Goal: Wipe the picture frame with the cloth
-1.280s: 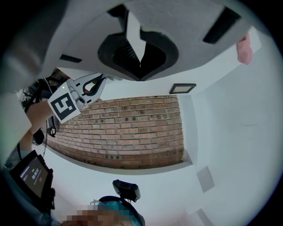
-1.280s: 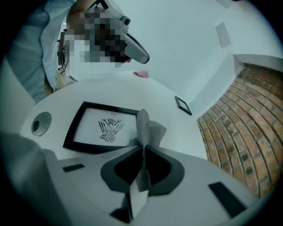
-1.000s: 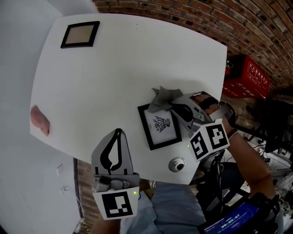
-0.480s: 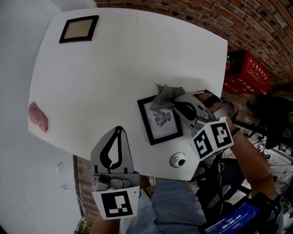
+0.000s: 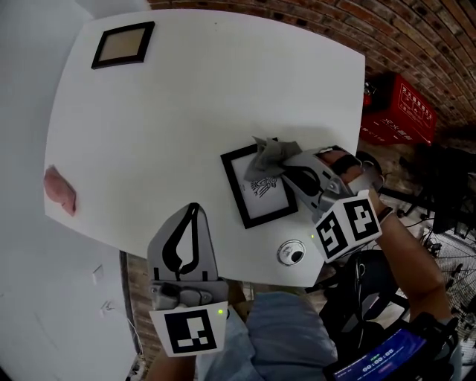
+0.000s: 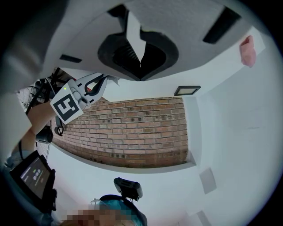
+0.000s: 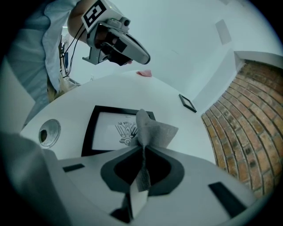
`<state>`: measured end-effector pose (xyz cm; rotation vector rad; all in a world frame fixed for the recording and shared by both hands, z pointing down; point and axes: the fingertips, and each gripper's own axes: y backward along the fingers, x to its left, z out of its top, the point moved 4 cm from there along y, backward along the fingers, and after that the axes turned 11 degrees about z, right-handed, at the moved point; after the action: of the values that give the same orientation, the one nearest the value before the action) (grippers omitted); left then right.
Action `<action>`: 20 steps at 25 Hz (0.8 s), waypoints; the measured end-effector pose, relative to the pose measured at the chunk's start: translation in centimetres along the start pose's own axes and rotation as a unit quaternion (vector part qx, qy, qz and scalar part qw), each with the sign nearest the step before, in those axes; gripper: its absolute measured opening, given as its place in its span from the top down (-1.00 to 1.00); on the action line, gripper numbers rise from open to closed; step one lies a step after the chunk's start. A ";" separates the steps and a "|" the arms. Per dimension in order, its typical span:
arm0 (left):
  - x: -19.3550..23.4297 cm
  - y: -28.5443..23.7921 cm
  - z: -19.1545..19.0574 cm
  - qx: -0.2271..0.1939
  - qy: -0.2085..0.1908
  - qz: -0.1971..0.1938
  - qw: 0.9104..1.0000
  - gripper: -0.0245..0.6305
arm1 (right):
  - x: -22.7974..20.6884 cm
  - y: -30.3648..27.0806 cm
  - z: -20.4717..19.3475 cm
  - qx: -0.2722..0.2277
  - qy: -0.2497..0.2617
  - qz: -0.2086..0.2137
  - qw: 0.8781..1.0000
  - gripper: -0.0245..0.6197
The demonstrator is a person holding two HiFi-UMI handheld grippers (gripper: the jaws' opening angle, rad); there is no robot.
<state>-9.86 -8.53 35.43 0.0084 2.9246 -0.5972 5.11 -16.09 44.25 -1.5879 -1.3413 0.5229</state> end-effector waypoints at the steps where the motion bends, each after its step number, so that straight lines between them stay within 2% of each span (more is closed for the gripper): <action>1: 0.0 0.1 0.0 0.000 -0.001 -0.001 1.000 0.90 | 0.2 0.0 0.0 0.000 -0.002 0.000 1.000 0.85; 20: -0.7 2.5 -0.7 -0.010 -0.009 -0.023 1.000 0.90 | 4.0 0.9 0.2 -0.002 -0.038 -0.009 0.999 0.85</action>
<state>-9.18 -5.96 35.16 -0.0657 2.9197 -0.5703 6.63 -12.25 44.34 -1.5719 -1.4136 0.5756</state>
